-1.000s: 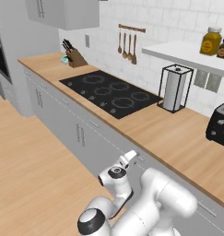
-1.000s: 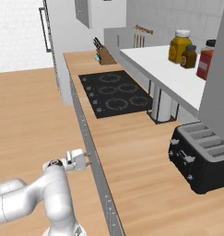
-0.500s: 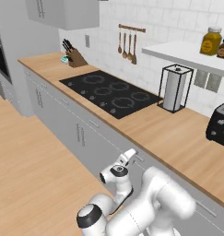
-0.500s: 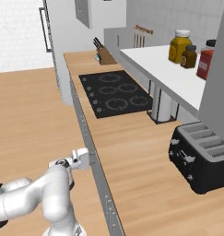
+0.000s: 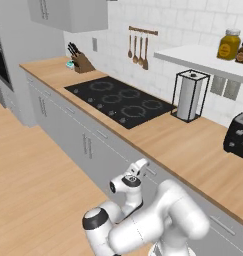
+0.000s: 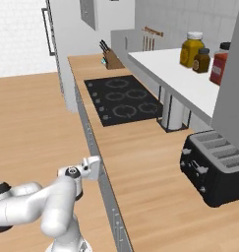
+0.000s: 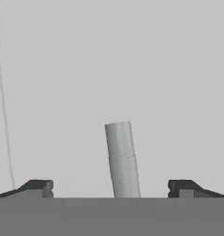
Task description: Take a straw from the drawer in front and place it inside the glass cup on the dining counter.
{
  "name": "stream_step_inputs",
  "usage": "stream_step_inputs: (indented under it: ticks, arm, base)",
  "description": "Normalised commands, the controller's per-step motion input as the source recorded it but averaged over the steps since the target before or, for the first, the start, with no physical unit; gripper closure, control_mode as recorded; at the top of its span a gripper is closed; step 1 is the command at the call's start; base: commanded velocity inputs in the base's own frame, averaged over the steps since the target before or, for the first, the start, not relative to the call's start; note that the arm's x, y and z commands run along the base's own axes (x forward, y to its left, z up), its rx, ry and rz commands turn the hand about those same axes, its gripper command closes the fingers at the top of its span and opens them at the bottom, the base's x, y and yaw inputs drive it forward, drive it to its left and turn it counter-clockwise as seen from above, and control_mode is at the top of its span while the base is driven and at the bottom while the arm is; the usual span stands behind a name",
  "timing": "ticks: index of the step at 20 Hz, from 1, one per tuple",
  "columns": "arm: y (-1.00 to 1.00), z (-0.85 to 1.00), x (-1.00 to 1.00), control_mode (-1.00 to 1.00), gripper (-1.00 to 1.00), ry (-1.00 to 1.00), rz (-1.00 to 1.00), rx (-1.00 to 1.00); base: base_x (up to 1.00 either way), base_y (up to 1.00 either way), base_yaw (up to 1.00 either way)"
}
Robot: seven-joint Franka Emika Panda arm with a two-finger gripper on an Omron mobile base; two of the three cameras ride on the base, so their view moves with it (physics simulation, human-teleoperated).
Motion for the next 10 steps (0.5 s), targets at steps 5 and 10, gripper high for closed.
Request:
stream_step_inputs:
  ticks: [5,10]
  arm:
    - [-0.13,-0.26,0.27,-1.0,-1.0,0.01,0.0,0.0]
    - [-0.04,-0.18,0.01,-1.0,1.0,0.0,0.0,0.0]
  base:
    - [0.0,0.0,0.0]
    - [0.0,0.0,0.0]
